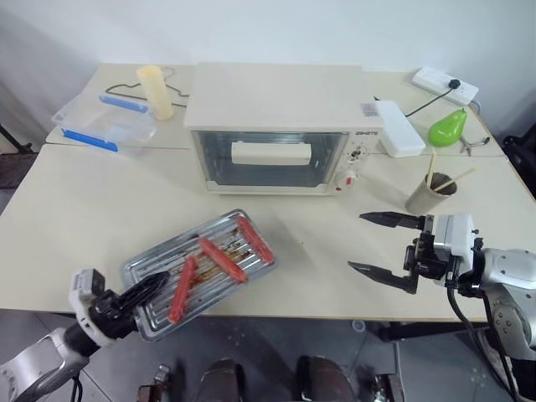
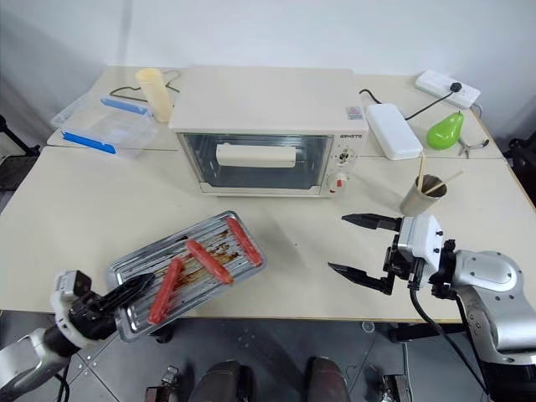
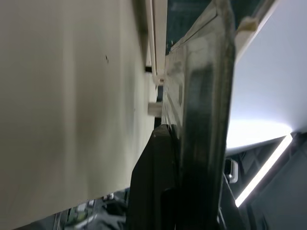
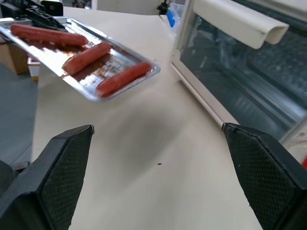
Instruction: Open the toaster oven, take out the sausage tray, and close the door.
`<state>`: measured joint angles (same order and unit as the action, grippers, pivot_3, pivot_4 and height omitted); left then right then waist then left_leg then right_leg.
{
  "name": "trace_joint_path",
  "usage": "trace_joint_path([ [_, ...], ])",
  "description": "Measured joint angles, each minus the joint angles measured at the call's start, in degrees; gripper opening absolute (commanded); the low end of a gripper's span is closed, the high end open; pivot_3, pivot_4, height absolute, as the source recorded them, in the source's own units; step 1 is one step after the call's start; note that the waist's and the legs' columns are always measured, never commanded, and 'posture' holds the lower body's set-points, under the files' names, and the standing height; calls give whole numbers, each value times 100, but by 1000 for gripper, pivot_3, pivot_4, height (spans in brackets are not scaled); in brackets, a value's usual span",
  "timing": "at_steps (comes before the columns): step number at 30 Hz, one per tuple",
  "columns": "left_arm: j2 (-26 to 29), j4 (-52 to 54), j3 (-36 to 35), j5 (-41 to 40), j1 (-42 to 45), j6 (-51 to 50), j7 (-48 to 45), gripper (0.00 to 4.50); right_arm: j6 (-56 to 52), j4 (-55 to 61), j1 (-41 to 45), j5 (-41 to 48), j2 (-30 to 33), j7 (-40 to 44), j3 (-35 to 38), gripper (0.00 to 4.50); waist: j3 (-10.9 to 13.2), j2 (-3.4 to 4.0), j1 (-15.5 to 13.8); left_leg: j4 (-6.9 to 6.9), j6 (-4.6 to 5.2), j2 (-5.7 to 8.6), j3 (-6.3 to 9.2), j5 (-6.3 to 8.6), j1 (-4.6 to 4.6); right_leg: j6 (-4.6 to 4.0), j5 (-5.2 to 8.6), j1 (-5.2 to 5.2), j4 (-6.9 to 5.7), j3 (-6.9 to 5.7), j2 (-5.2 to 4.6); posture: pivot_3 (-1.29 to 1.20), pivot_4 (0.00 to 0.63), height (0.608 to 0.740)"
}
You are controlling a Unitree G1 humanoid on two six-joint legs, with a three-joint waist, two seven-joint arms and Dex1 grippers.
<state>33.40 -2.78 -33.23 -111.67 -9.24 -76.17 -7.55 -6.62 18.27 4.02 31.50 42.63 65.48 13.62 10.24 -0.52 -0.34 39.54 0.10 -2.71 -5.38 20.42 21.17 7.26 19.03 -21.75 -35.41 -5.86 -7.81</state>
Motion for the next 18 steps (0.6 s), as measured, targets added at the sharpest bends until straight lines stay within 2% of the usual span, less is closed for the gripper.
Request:
trace_joint_path([
  [8, 296, -640, 1260, -11, 1462, 56, 729, 0, -110, 232, -302, 10, 108, -182, 244, 4480, -2, 13, -111, 0, 7, 7, -3, -4, -2, 3, -1, 3, -5, -1, 2, 0, 150, 740],
  [18, 486, -923, 2115, -68, 2425, 123, 1662, 0, -105, 463, -745, 14, 108, -303, 473, 4480, -9, 26, -189, 1, 28, 64, 10, -22, -7, 12, -6, 17, -11, -1, -30, 0, 150, 740],
])
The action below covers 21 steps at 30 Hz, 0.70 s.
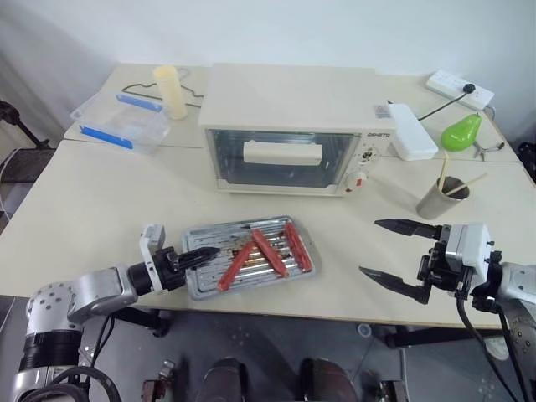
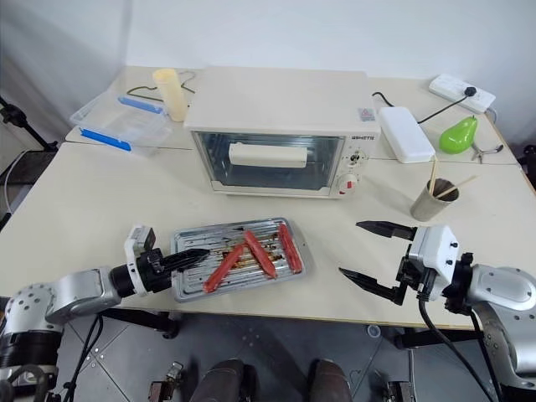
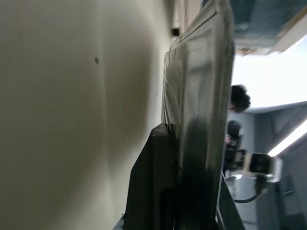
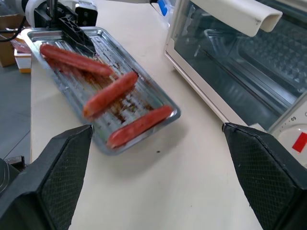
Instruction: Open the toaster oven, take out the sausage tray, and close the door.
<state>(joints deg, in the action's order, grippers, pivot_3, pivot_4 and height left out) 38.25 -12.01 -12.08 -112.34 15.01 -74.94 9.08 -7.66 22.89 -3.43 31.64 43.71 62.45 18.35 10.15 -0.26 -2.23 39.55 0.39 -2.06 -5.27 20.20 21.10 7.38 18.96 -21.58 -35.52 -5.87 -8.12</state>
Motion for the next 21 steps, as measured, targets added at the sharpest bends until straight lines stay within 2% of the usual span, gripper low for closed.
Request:
trace_joint_path([
  [5, -59, -43, 598, 42, 623, 121, 488, 0, 5, 99, -24, 34, -1, -81, 21, 4480, -1, -6, -50, -1, 12, 31, 3, -5, 4, 15, -8, 5, 5, -5, -21, 0, 150, 740],
  [9, -61, 26, 633, 230, 775, 179, 440, 0, 9, 117, -57, 46, -2, -89, 21, 4480, -1, -6, -45, -6, 13, 36, 2, -4, 3, 18, -10, 6, 11, -7, -21, 0, 150, 740],
  [12, -58, 267, 656, 705, 778, 224, 232, 640, 18, 118, -72, 46, -3, -108, 21, 4500, 0, -10, -57, -5, 15, 38, 2, -5, 4, 21, -11, 10, 17, -10, -20, 0, 150, 740],
  [15, -35, 485, 784, 1393, 749, 231, 44, 1535, 22, 118, -76, 46, -13, -128, 20, 4500, 1, -11, -36, -7, 16, 36, -4, -7, 7, 28, -15, 9, 31, -10, -15, 0, 150, 740],
  [21, -151, 1033, 785, 2255, 751, 365, -608, 3120, 30, 116, -41, 46, -12, -127, 14, 4500, 1, -10, -55, -14, 14, 36, -6, -9, 6, 32, -17, 11, 41, -10, -15, 0, 150, 740],
])
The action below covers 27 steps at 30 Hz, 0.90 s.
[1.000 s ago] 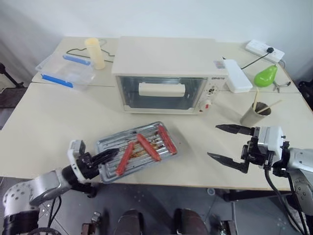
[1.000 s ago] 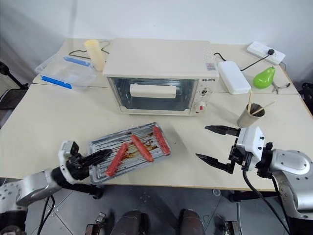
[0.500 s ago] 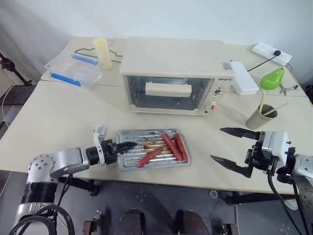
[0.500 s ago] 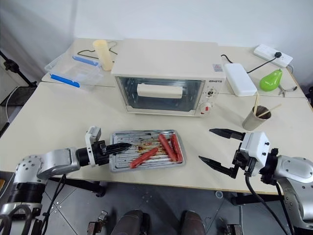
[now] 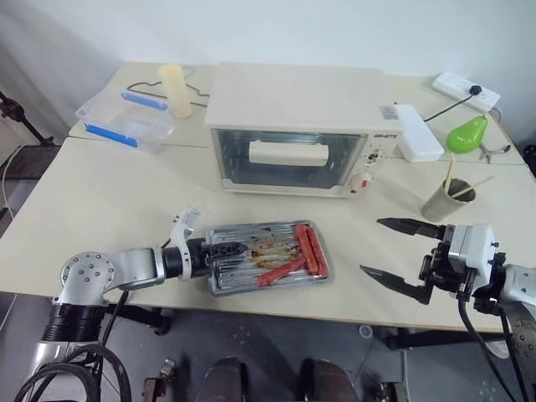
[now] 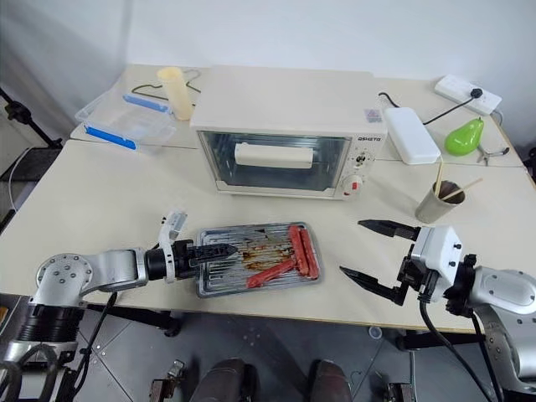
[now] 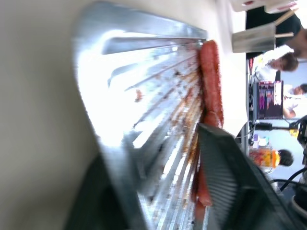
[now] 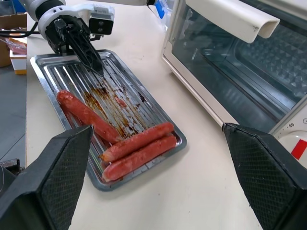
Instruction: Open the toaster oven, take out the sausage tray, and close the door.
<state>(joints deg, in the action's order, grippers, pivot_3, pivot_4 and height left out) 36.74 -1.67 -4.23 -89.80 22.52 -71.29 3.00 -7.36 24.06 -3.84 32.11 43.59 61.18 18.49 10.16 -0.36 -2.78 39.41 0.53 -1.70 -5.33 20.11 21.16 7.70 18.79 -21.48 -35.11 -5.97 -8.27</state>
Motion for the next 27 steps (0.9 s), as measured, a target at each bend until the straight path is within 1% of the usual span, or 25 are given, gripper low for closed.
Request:
trace_joint_path([
  [5, -91, 350, 173, 832, 202, 127, -555, 4396, 14, -24, -3, -2, 1, 56, 0, 4500, 0, 1, -26, 0, 1, 2, 1, -9, -1, 8, -5, 2, 8, 1, 0, 0, 150, 740],
  [6, -94, 379, 236, 944, 274, 134, -626, 4455, 14, -31, -2, -2, 1, 63, 0, 4500, 0, 1, -28, 0, 1, 2, 1, -10, -1, 8, -5, 3, 9, 1, 0, 0, 150, 740],
  [8, -49, 595, 506, 1495, 425, 242, -938, 4455, 20, -72, -1, -3, 2, 79, 0, 4500, 0, 1, -23, -1, 0, 3, 0, -10, -1, 10, -6, 2, 8, 2, 0, 0, 150, 740],
  [11, 146, 995, 1177, 2566, 634, 641, -1603, 4455, 20, -110, 24, -5, 5, 118, 0, 4500, -4, 7, -27, -10, 0, 6, -8, -10, -1, 11, -6, 3, 9, 3, 0, 0, 150, 740],
  [15, -19, 1025, 1251, 3194, 566, 991, -2031, 4455, 17, -126, 51, -6, 14, 171, -1, 4500, -4, 7, -23, -14, 1, 4, -3, -11, 0, 11, -7, 2, 12, 0, 1, 0, 150, 740],
  [17, 18, 1074, 1261, 3457, 400, 1275, -2301, 4455, 15, -135, 44, -7, 19, 183, -1, 4500, -4, 7, -2, -15, 1, 2, -4, -11, -2, 12, -7, 1, 11, 0, 1, 0, 150, 740],
  [18, 138, 1176, 1250, 3656, 197, 1557, -2541, 4455, 8, -137, 54, 0, 22, 190, -4, 4500, -4, 7, 9, -16, 0, 0, -4, -12, -2, 12, -7, -1, 10, 0, 2, 0, 150, 740],
  [22, 828, 1190, 580, 4275, -851, 2785, -3793, 4455, -21, -204, 26, 18, 29, 244, -3, 4500, 3, 11, 205, -37, -13, -20, -12, -13, -3, 7, -4, -16, 12, -3, 17, 0, 150, 740],
  [24, 1051, 1146, 229, 4508, -1137, 3319, -4294, 4455, -33, -232, 47, 38, 34, 297, -13, 4500, 9, 14, 205, -37, -14, -21, -9, -13, 1, 5, -3, -19, 13, -6, 17, 0, 150, 740],
  [25, 1260, 1148, 1, 4596, -1334, 3645, -4749, 4455, -41, -245, 98, 68, 43, 362, -42, 4500, 10, 13, 198, -37, -14, -21, -9, -12, 4, 5, -3, -20, 16, -6, 17, 0, 150, 740],
  [27, 1570, 1146, -358, 4679, -1579, 3989, -5410, 4455, -62, -267, 127, 114, 92, 460, -58, 4500, 11, 13, 184, -38, -9, -19, -11, -8, 5, 5, -3, -19, 21, -6, 11, 0, 150, 740],
])
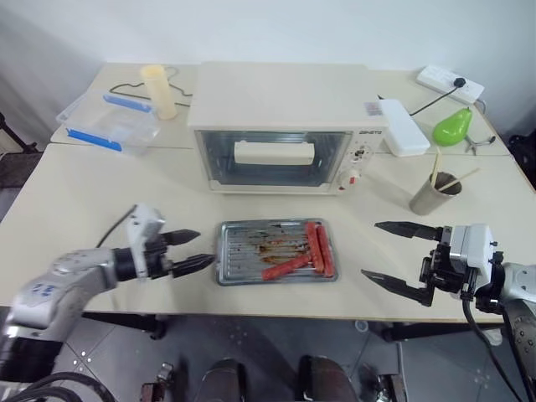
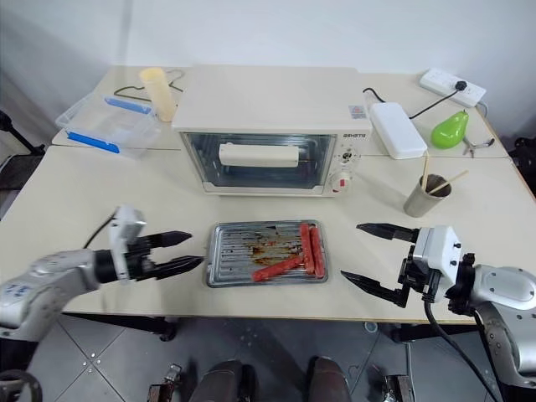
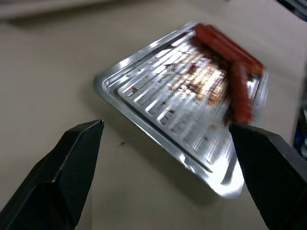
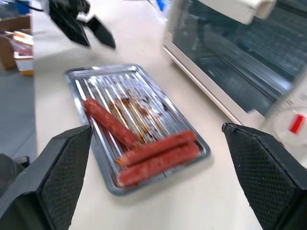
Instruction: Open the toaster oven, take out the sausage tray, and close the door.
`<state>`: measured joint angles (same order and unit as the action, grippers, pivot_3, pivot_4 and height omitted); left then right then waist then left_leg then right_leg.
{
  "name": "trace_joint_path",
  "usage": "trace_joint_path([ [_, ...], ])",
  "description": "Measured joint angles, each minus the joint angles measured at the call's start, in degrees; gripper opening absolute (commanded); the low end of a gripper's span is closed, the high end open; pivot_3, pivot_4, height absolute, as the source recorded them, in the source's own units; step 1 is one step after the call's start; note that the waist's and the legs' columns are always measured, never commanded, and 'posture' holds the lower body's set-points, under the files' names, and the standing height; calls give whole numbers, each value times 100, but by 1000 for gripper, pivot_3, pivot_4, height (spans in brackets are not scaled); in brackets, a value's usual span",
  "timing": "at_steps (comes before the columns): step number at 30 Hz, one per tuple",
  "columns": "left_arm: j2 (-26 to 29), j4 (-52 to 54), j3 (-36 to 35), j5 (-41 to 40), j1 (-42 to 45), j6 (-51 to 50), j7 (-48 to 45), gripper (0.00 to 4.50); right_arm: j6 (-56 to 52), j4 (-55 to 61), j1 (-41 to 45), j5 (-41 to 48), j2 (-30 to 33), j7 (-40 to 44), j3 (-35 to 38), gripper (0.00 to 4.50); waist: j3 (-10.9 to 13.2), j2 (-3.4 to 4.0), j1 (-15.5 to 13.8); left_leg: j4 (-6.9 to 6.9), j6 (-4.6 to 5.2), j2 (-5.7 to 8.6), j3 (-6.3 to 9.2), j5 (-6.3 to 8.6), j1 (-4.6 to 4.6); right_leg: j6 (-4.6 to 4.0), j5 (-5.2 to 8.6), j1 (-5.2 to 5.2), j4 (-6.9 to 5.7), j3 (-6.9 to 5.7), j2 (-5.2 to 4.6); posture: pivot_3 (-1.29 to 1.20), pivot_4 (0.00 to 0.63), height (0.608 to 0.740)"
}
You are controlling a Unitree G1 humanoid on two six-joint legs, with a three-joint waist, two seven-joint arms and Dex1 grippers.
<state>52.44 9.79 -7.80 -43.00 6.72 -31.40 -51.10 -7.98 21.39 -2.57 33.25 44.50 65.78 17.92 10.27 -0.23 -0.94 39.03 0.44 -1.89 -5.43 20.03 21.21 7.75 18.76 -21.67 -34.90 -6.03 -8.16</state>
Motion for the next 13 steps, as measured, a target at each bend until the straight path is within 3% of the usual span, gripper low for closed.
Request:
trace_joint_path([
  [9, 451, -272, -1514, 509, -1040, 1008, -1246, 4455, -156, -175, 107, 216, 186, 501, -37, 4500, 7, -3, -17, 0, 24, 3, -12, 21, 0, 4, -2, 1, 2, -35, -28, 0, 150, 740],
  [13, 158, -414, -1933, 856, -1275, 1676, -1264, 4455, -185, -338, 180, 203, 191, 599, -54, 4500, 7, -3, -23, 2, 24, 2, -15, 21, -2, 5, -3, 2, 2, -44, -31, 0, 150, 740],
])
